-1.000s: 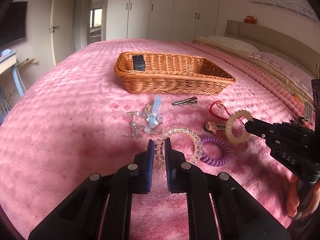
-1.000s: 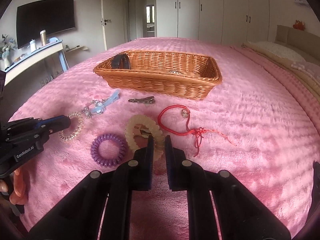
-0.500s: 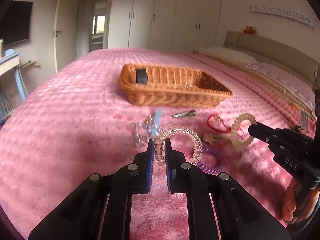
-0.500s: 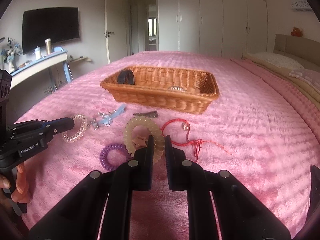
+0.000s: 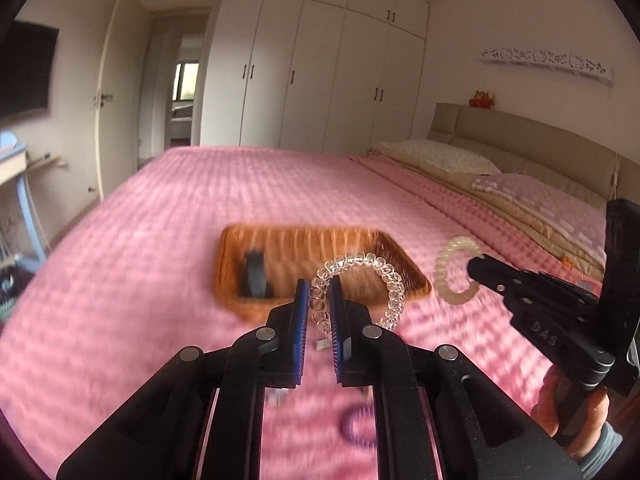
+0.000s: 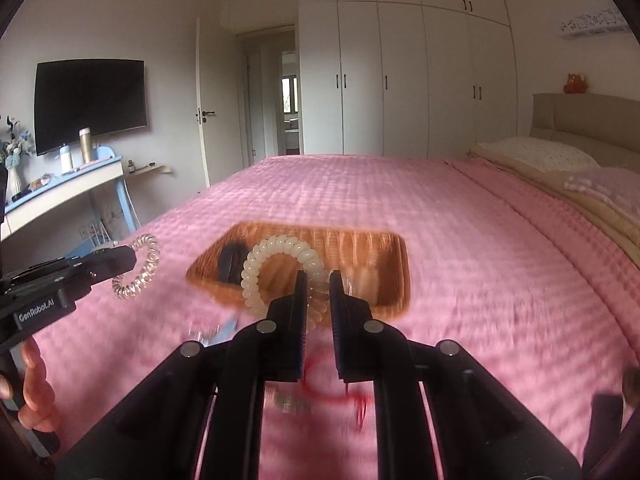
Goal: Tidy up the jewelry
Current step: 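Carry both coil hair ties into the wicker basket and open both tools, then move both open tools back toward the remaining jewelry, then grasp the silver chain with the left tool while the right grasps the red string bracelet, then carry the silver chain and red bracelet into the basket and open both tools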
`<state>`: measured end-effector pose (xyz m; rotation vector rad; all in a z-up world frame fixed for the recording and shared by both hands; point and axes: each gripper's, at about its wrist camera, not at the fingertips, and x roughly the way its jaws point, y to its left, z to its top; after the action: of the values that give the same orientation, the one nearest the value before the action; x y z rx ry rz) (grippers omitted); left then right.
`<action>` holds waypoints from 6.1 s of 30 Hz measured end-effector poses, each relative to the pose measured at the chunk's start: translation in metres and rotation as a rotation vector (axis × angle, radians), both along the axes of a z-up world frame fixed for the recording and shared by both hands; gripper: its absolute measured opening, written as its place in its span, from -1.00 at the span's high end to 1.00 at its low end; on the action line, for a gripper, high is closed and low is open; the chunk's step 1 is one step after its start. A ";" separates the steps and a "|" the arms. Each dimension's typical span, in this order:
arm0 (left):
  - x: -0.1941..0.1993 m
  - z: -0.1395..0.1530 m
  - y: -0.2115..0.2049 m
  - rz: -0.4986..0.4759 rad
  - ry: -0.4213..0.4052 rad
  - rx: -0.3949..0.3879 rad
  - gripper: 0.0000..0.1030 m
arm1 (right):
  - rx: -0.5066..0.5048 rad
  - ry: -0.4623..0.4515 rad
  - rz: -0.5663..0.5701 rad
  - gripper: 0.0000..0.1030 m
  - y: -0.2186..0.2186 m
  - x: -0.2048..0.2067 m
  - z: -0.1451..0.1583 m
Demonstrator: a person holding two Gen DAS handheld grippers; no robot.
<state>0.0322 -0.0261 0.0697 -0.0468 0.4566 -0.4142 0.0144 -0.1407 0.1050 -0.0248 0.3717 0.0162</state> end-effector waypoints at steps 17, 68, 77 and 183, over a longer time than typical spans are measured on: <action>0.163 -0.061 -0.052 0.047 0.166 0.048 0.83 | 0.123 0.333 0.020 0.82 -0.030 0.172 -0.057; 0.026 -0.096 0.077 0.105 0.265 -0.112 0.08 | 0.130 0.271 -0.070 0.02 -0.065 0.013 -0.078; 0.038 -0.111 0.066 0.073 0.348 -0.066 0.11 | 0.139 0.403 -0.009 0.02 -0.058 0.018 -0.110; 0.141 -0.017 -0.013 -0.141 0.133 -0.129 0.17 | 0.168 0.286 0.098 0.06 -0.036 0.144 -0.024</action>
<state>0.1732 -0.0396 0.0526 -0.1688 0.5657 -0.5815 0.1589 -0.1763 0.0808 0.1264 0.6533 0.1485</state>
